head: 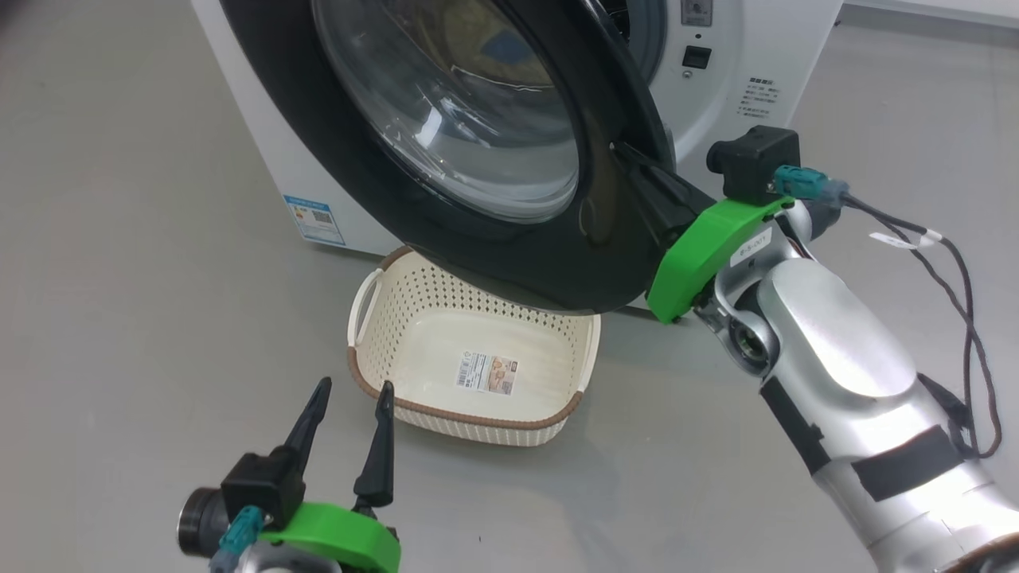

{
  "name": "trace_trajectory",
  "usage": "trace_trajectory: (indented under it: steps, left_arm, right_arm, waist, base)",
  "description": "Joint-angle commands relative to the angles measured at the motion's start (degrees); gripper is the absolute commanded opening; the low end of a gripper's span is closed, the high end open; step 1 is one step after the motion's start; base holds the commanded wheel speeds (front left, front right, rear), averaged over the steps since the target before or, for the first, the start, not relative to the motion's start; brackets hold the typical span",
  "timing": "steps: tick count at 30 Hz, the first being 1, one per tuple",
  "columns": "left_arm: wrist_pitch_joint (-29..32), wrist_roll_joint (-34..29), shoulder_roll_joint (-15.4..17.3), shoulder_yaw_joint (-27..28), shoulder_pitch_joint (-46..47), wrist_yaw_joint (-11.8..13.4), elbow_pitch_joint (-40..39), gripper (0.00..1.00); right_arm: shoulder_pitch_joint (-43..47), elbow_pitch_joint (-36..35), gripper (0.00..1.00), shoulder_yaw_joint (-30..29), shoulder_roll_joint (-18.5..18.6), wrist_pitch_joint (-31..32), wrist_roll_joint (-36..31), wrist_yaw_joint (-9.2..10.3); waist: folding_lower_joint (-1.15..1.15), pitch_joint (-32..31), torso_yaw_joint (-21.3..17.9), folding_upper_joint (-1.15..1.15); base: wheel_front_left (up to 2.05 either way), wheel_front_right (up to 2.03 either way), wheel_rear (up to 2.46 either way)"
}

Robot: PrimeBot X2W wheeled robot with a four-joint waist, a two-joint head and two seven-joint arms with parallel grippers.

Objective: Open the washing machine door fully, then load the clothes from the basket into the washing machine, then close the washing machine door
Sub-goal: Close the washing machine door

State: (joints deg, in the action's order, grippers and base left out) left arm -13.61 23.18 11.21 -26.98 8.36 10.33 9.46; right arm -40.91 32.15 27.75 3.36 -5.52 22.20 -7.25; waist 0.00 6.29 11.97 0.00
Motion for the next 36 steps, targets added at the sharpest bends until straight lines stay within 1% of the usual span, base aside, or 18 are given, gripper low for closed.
trace_trajectory:
  steps: [1, 8, 12, 18, 25, 36]
  left_arm:
    - [-0.6, -0.3, 0.4, 1.7, 2.8, -0.2, -1.4, 1.00]
    - [-0.9, -0.4, 0.0, 1.6, 3.3, -0.4, -0.9, 1.00]
    - [-1.0, -0.6, -0.1, 1.5, 3.4, -0.3, -1.0, 1.00]
    - [-1.2, -1.1, -0.4, 1.2, 4.4, -0.6, -1.2, 1.00]
    - [-1.3, -1.8, -1.5, 0.4, 6.6, -1.5, -1.1, 1.00]
    - [-1.4, -3.5, -4.5, 0.2, 9.9, -2.9, -0.5, 1.00]
  right_arm:
    - [-2.9, -1.0, 0.00, -0.2, -0.5, -0.4, 0.1, -0.24]
    - [-5.3, 2.7, 0.00, -0.6, -0.5, -1.5, 0.5, -0.24]
    - [-6.7, 4.9, 0.00, -2.2, -0.5, -1.9, 0.9, -0.24]
    - [-9.9, 8.6, 0.00, -5.2, -0.3, -2.3, -0.4, -0.24]
    - [-13.9, 11.7, 0.00, -8.2, 2.1, -2.1, -1.7, -0.24]
    - [-21.9, 17.1, 0.00, -12.0, 6.5, -1.3, -3.1, -0.24]
  waist:
    - [0.00, 0.2, 0.2, 0.00]
    - [0.00, 0.9, 0.8, 0.00]
    - [0.00, 1.3, 0.9, 0.00]
    - [0.00, 3.0, 1.2, 0.00]
    - [0.00, 6.0, 3.0, 0.00]
    - [0.00, 11.4, 6.5, 0.00]
  base:
    - [0.00, 0.00, 0.00]
    - [0.00, 0.00, 0.00]
    - [0.00, 0.00, 0.00]
    - [0.00, 0.00, 0.00]
    - [0.00, 0.00, 0.00]
    - [0.00, 0.00, 0.00]
